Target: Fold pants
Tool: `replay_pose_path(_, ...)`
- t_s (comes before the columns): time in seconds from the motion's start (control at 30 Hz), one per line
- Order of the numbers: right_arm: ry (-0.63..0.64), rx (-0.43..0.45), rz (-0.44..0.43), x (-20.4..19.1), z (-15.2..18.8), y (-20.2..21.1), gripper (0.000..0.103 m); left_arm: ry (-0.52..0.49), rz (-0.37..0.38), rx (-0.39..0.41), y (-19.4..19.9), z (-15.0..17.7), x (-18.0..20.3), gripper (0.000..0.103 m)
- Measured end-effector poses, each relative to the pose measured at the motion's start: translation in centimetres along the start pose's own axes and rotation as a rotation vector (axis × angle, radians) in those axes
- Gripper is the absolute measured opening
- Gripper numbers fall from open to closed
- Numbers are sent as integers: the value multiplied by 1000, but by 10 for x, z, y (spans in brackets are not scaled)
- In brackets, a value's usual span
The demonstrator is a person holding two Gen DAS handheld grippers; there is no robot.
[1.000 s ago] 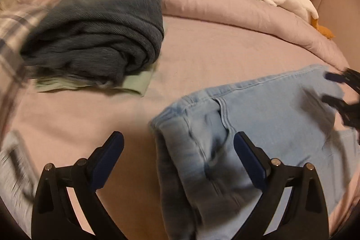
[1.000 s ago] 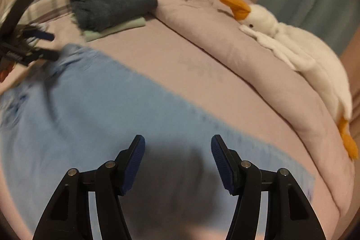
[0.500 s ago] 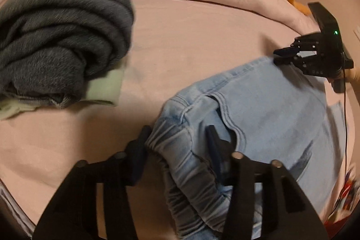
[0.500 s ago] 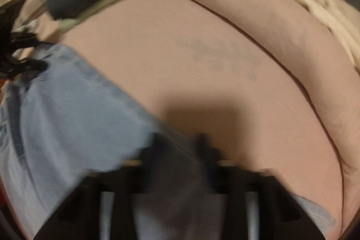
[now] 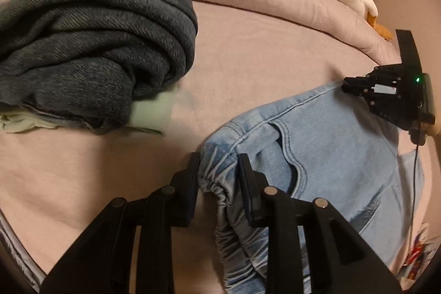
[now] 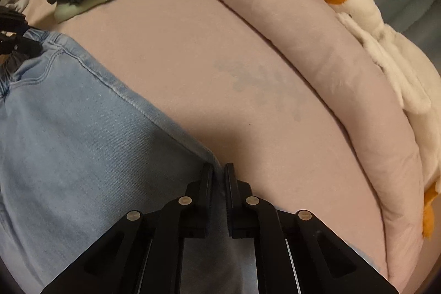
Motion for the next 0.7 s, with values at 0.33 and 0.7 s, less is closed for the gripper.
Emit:
replay_pose_path(0.33, -37, 238, 104, 4, 8, 94, 6, -137, -170, 218, 71, -7, 31, 25)
replay_pose_path(0.7, 41, 440, 177, -19, 71, 226, 6, -395, -281, 393, 171, 62, 94, 25)
Point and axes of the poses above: each gripper's, at about its wrist camera, not at the fingertips, and y roughly against the way its jaws point, x to its right, z to its underside, the point moved 9 cm from there along -y, roughly the way its jaws point, and after that the axes turned 13 degrees about -y, right-handed, at the moved point
